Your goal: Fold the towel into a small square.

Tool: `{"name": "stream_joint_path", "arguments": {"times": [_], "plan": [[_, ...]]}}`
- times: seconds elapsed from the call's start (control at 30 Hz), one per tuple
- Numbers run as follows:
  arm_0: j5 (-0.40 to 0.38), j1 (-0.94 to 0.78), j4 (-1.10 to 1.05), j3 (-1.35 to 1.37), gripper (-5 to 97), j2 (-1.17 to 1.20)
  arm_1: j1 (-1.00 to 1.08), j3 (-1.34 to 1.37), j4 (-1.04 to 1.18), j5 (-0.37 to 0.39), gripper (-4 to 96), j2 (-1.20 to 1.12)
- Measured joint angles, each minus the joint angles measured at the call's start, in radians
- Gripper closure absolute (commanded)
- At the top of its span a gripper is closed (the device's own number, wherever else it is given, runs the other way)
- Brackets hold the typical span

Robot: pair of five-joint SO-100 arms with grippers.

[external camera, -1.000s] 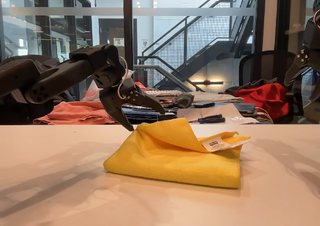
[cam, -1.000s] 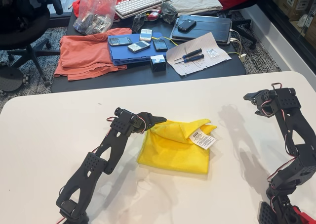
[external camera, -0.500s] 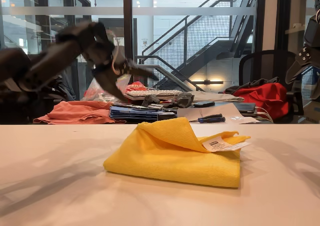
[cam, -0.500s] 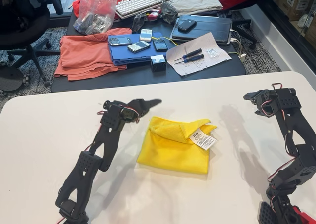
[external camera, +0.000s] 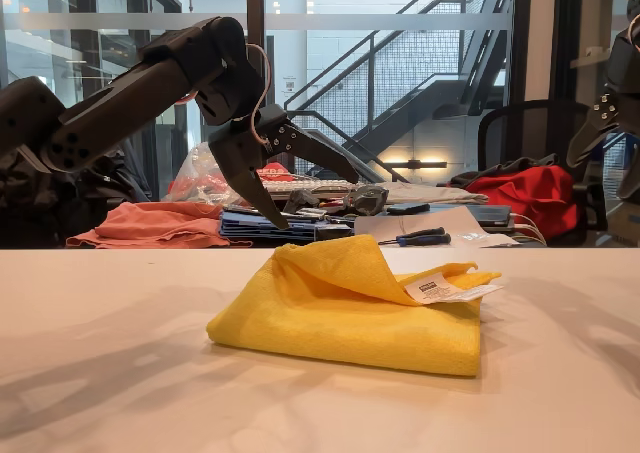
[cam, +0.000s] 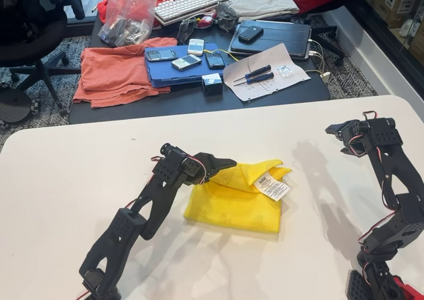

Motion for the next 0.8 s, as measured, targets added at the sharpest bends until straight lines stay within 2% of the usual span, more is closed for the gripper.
{"name": "stream_joint_path", "arguments": {"times": [0.13,0.4,0.47,0.7,0.8], "plan": [[0.0,-0.008,0.0,0.0,63,0.0,0.002,0.017,0.003,-0.005,55.7,0.032],[0.0,-0.008,0.0,0.0,63,0.0,0.003,0.121,-0.003,0.043,93.4,0.051],[0.0,0.0,0.0,0.0,63,0.0,0.006,0.126,-0.005,0.044,93.8,0.049],[0.0,-0.002,0.0,0.0,63,0.0,0.054,0.13,-0.012,0.129,93.3,-0.08],[0.0,-0.011,0.0,0.0,63,0.0,0.078,0.13,-0.083,0.126,93.3,-0.155]]}}
